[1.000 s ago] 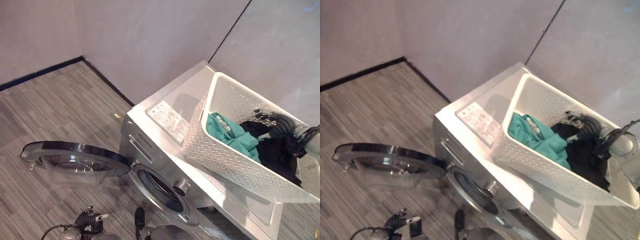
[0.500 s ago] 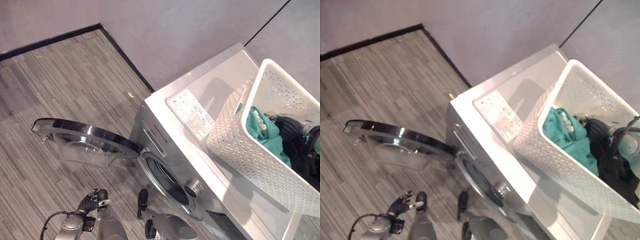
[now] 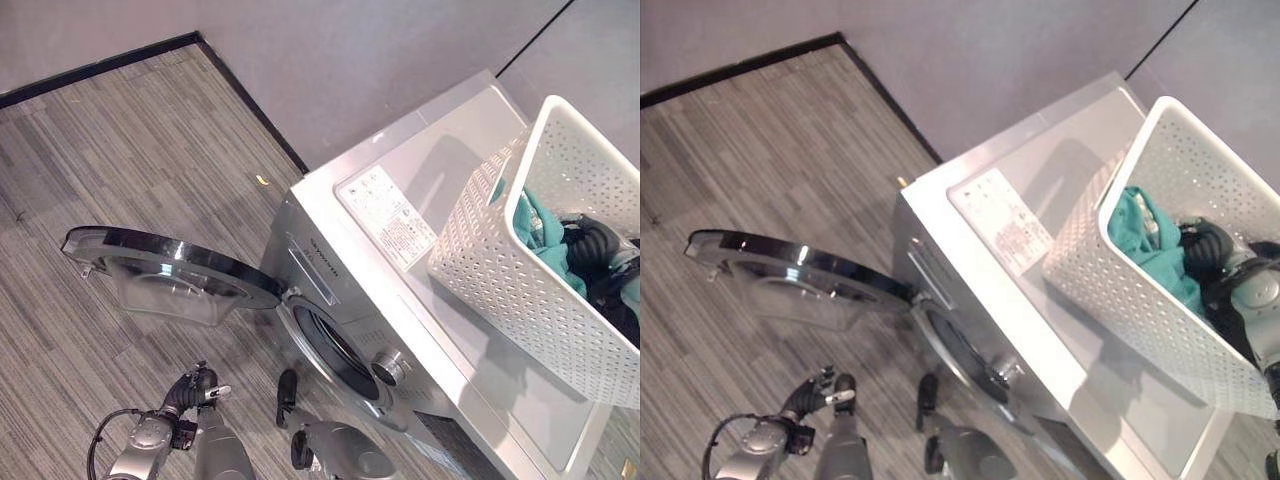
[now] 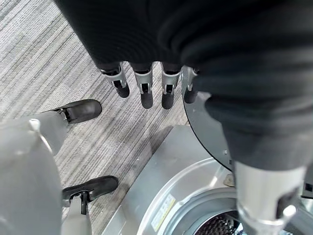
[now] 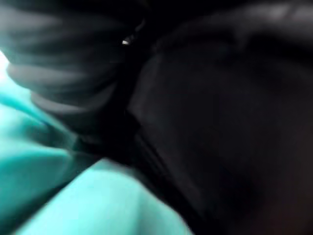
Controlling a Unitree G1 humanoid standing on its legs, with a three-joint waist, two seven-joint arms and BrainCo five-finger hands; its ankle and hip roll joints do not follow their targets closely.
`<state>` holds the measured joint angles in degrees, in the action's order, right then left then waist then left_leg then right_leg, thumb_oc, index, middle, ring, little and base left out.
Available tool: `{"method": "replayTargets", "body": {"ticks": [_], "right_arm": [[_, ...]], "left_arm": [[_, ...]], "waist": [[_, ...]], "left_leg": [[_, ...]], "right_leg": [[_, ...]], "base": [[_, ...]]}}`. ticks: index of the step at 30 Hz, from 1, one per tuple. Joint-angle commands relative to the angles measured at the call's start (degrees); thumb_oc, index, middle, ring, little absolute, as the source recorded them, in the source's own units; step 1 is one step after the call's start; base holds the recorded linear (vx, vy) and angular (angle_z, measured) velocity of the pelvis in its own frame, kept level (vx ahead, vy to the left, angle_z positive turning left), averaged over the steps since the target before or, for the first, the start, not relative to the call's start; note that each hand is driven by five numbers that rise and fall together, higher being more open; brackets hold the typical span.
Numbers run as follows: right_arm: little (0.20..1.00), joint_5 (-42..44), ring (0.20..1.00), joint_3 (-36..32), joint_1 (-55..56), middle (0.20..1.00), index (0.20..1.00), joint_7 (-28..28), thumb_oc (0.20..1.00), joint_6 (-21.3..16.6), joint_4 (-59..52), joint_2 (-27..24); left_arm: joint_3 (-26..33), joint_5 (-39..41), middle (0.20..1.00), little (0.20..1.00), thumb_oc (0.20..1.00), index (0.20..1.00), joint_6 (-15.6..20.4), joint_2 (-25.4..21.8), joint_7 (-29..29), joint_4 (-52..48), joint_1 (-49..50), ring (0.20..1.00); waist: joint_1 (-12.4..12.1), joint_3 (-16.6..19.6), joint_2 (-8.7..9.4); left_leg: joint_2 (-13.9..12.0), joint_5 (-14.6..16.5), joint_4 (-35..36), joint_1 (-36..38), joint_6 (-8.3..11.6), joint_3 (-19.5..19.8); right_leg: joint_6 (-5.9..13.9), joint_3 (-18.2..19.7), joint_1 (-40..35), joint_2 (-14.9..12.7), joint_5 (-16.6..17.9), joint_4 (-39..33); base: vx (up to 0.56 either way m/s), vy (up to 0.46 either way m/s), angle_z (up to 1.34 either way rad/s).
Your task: Grab the laundry basket,head to the washer,open it,put in the laundry and shut it.
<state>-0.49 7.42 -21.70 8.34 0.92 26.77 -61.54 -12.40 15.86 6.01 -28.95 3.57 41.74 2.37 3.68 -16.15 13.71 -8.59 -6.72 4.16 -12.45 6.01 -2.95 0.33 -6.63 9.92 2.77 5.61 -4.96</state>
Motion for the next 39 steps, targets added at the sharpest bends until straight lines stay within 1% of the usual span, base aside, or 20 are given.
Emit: {"method": "replayTargets", "body": {"ticks": [1, 2, 7, 11, 12, 13, 14, 16, 17, 20, 22, 23, 24, 25, 26, 28, 30, 33, 38, 39], "right_arm": [[0.200, 4.0, 0.200, 10.5, 4.7, 0.200, 0.200, 1.6, 0.200, -1.1, -1.2, 9.1], [0.200, 4.8, 0.200, 9.0, 5.1, 0.200, 0.200, 1.0, 0.200, -1.7, -4.1, 8.6], [0.200, 6.7, 0.200, 3.6, 6.1, 0.200, 0.200, -1.7, 0.200, -2.9, -9.1, 8.0], [0.200, 8.7, 0.200, -3.3, 6.2, 0.200, 0.200, -5.2, 0.200, -4.7, -13.3, 6.8], [0.200, 8.7, 0.200, -3.4, 6.2, 0.200, 0.200, -5.2, 0.200, -4.7, -13.3, 6.8], [0.200, 9.3, 0.200, -6.2, 5.2, 0.200, 0.200, -7.4, 0.200, -5.4, -14.5, 5.7], [0.200, 9.3, 0.200, -6.3, 5.2, 0.200, 0.200, -7.4, 0.200, -5.4, -14.6, 5.7], [0.200, 10.3, 0.200, -10.5, 4.9, 0.200, 0.200, -9.6, 0.200, -6.5, -17.3, 4.6], [0.200, 10.0, 0.200, -13.0, 5.4, 0.200, 0.200, -10.7, 0.200, -6.9, -18.5, 4.4], [0.200, 8.5, 0.200, -19.6, 4.5, 0.200, 0.200, -15.3, 0.200, -8.1, -21.6, 3.1], [0.200, 5.5, 0.200, -22.6, 4.4, 0.200, 0.200, -16.9, 0.200, -7.8, -24.3, 3.0], [0.200, 5.5, 0.200, -22.7, 4.5, 0.200, 0.200, -16.9, 0.200, -7.8, -24.4, 3.1], [0.200, 1.3, 0.200, -24.4, 2.3, 0.200, 0.200, -20.0, 0.200, -7.1, -24.8, 2.2], [0.200, 0.0, 0.200, -24.8, 1.2, 0.200, 0.200, -21.2, 0.200, -6.8, -25.0, 1.9], [0.200, -4.4, 0.200, -25.2, -1.1, 0.200, 0.200, -24.6, 0.200, -5.3, -24.4, 0.6], [0.200, -13.4, 0.200, -23.7, -4.9, 0.200, 0.200, -27.2, 0.200, -3.0, -24.5, -1.0], [0.200, -21.0, 0.200, -23.0, -7.8, 0.200, 0.200, -30.4, 0.200, -0.9, -24.1, -1.2], [0.200, -25.1, 0.200, -21.3, -11.6, 0.200, 0.200, -33.4, 0.200, 1.0, -22.9, -0.9], [0.200, -30.3, 0.200, -17.7, -17.0, 0.200, 0.200, -34.9, 0.200, 2.5, -21.9, -1.1], [0.200, -31.9, 0.200, -16.3, -18.6, 0.200, 0.200, -35.3, 0.200, 3.2, -21.1, -2.1]], "left_arm": [[-0.2, 0.8, 1.000, 1.000, 1.000, 1.000, 2.0, 2.0, 0.0, -0.6, -2.2, 1.000], [0.2, 0.7, 1.000, 1.000, 1.000, 1.000, 2.1, 1.8, 0.0, -1.1, -2.0, 1.000], [1.4, 1.0, 1.000, 1.000, 1.000, 1.000, 2.0, 1.6, 0.7, -2.4, -0.9, 1.000], [2.1, 0.0, 1.000, 1.000, 1.000, 1.000, 2.0, 1.1, 1.4, -3.3, 0.4, 1.000], [2.1, 0.0, 1.000, 1.000, 1.000, 1.000, 2.0, 1.1, 1.4, -3.3, 0.3, 1.000], [2.2, -0.3, 1.000, 1.000, 1.000, 1.000, 2.1, 0.9, 1.6, -3.5, 0.6, 1.000], [2.2, -0.3, 1.000, 1.000, 1.000, 1.000, 2.1, 0.9, 1.6, -3.5, 0.5, 1.000], [2.5, -1.0, 1.000, 1.000, 1.000, 1.000, 2.4, 0.4, 1.3, -5.0, 1.0, 1.000], [2.8, -1.2, 1.000, 1.000, 1.000, 1.000, 2.5, 0.1, 1.3, -6.0, 1.3, 1.000], [4.6, -1.1, 1.000, 1.000, 1.000, 1.000, 3.1, -0.8, 0.4, -9.5, 2.5, 1.000], [5.9, -1.2, 1.000, 1.000, 1.000, 1.000, 3.0, -1.4, 0.1, -12.4, 3.3, 1.000], [5.8, -1.2, 1.000, 1.000, 1.000, 1.000, 3.0, -1.5, 0.1, -12.4, 3.3, 1.000], [6.6, -2.0, 1.000, 1.000, 1.000, 1.000, 3.2, -1.9, -0.5, -14.6, 3.8, 1.000], [6.9, -1.8, 1.000, 1.000, 1.000, 1.000, 3.1, -2.0, -0.7, -16.0, 4.2, 1.000], [7.0, -1.7, 1.000, 1.000, 1.000, 1.000, 3.6, -2.4, -1.2, -17.6, 4.3, 1.000], [7.6, -2.3, 1.000, 1.000, 1.000, 1.000, 3.7, -2.8, -1.8, -19.7, 4.2, 1.000], [7.9, -3.7, 1.000, 1.000, 1.000, 1.000, 3.9, -3.2, -3.1, -21.8, 4.0, 1.000], [7.5, -5.1, 1.000, 1.000, 1.000, 1.000, 4.8, -3.8, -4.2, -25.2, 3.2, 1.000], [7.3, -7.8, 1.000, 1.000, 1.000, 1.000, 5.4, -4.6, -5.3, -29.4, 2.1, 1.000], [6.9, -9.3, 1.000, 1.000, 1.000, 1.000, 5.8, -5.2, -5.8, -30.9, 1.4, 1.000]], "waist": [[-1.5, -1.4, -4.19], [-1.4, -1.0, -4.04], [-1.2, 0.1, -3.70], [-0.9, 1.5, -3.38], [-0.9, 1.6, -3.20], [-0.8, 2.3, -3.15], [-0.8, 2.4, -2.96], [-0.6, 3.1, -3.07], [-0.5, 3.7, -2.79], [-0.5, 5.4, -3.13], [-0.5, 6.6, -2.93], [-0.5, 6.6, -2.83], [-0.7, 7.8, -3.18], [-0.9, 8.3, -3.30], [-1.3, 9.2, -3.59], [-1.7, 9.7, -3.66], [-2.1, 10.2, -3.95], [-2.7, 10.9, -4.10], [-2.9, 11.2, -4.55], [-3.1, 11.6, -4.51]], "left_leg": [[-5.8, 12.2, -8.7, 3.5, -0.45, 1.7], [-5.8, 12.4, -8.8, 3.7, -0.47, 1.6], [-5.8, 13.4, -9.1, 4.7, -0.77, 1.4], [-6.0, 14.2, -9.2, 5.9, -0.95, 1.1], [-5.7, 13.9, -9.0, 5.7, -1.01, 1.1], [-6.0, 14.8, -9.1, 6.6, -1.09, 0.8], [-5.7, 14.5, -8.9, 6.4, -1.15, 0.9], [-6.1, 15.2, -9.1, 7.3, -1.20, 0.7], [-5.8, 15.1, -8.9, 7.6, -1.34, 0.7], [-6.2, 16.1, -8.8, 9.5, -1.43, 0.6], [-6.0, 16.2, -8.2, 10.7, -1.62, 0.5], [-5.9, 16.1, -8.1, 10.7, -1.65, 0.5], [-6.0, 16.6, -7.9, 11.9, -1.77, 0.4], [-5.9, 16.8, -7.8, 12.5, -1.83, 0.4], [-5.8, 17.4, -7.6, 13.3, -1.95, 0.4], [-5.2, 17.2, -7.2, 14.0, -2.16, 0.4], [-4.9, 17.4, -6.9, 14.6, -2.36, 0.5], [-4.4, 17.5, -6.7, 15.3, -2.63, 0.9], [-3.8, 17.6, -6.6, 16.0, -2.90, 1.2], [-3.5, 17.7, -6.6, 16.2, -2.95, 1.4]], "right_leg": [[6.18, 0.7, 5.5, -6.4, -1.3, 0.3], [6.19, 0.7, 5.2, -6.3, -1.4, 0.3], [6.30, 1.0, 4.2, -6.1, -1.7, 0.3], [6.36, 1.2, 3.1, -6.0, -1.8, 0.3], [6.39, 1.2, 3.3, -6.2, -1.7, 0.3], [6.38, 1.5, 2.6, -5.9, -1.8, 0.3], [6.41, 1.5, 2.8, -6.2, -1.7, 0.3], [6.41, 1.6, 2.0, -5.9, -1.8, 0.3], [6.46, 1.6, 1.9, -6.2, -1.6, 0.3], [6.52, 1.7, 0.4, -5.9, -1.8, 0.4], [6.56, 1.7, -0.5, -6.1, -1.7, 0.4], [6.58, 1.7, -0.4, -6.2, -1.7, 0.4], [6.64, 1.8, -1.3, -6.2, -2.0, 0.4], [6.65, 1.8, -1.8, -6.2, -2.1, 0.4], [6.77, 1.7, -2.6, -6.1, -2.3, 0.5], [6.83, 1.6, -3.0, -6.6, -2.0, 0.4], [6.96, 1.6, -3.5, -6.8, -2.0, 0.4], [7.02, 1.4, -4.1, -7.1, -2.1, 0.5], [7.12, 1.3, -4.8, -7.8, -2.3, 0.6], [7.15, 1.2, -5.0, -8.0, -2.2, 0.7]], "base": [[0.00, 0.000, -0.12], [0.00, -0.002, -0.08], [0.00, -0.001, -0.01], [0.00, 0.000, 0.00], [0.00, 0.000, 0.00], [0.00, 0.000, 0.00], [0.00, 0.000, 0.00], [0.02, 0.018, -0.04], [0.03, 0.024, -0.04], [0.04, 0.024, -0.03], [0.02, 0.016, -0.03], [0.02, 0.041, -0.03], [0.04, 0.046, -0.02], [0.07, 0.072, -0.04], [0.02, 0.065, -0.02], [-0.01, 0.058, 0.03], [0.01, 0.038, 0.02], [0.00, 0.010, 0.00], [-0.03, 0.041, 0.01], [-0.04, 0.057, 0.07]]}}
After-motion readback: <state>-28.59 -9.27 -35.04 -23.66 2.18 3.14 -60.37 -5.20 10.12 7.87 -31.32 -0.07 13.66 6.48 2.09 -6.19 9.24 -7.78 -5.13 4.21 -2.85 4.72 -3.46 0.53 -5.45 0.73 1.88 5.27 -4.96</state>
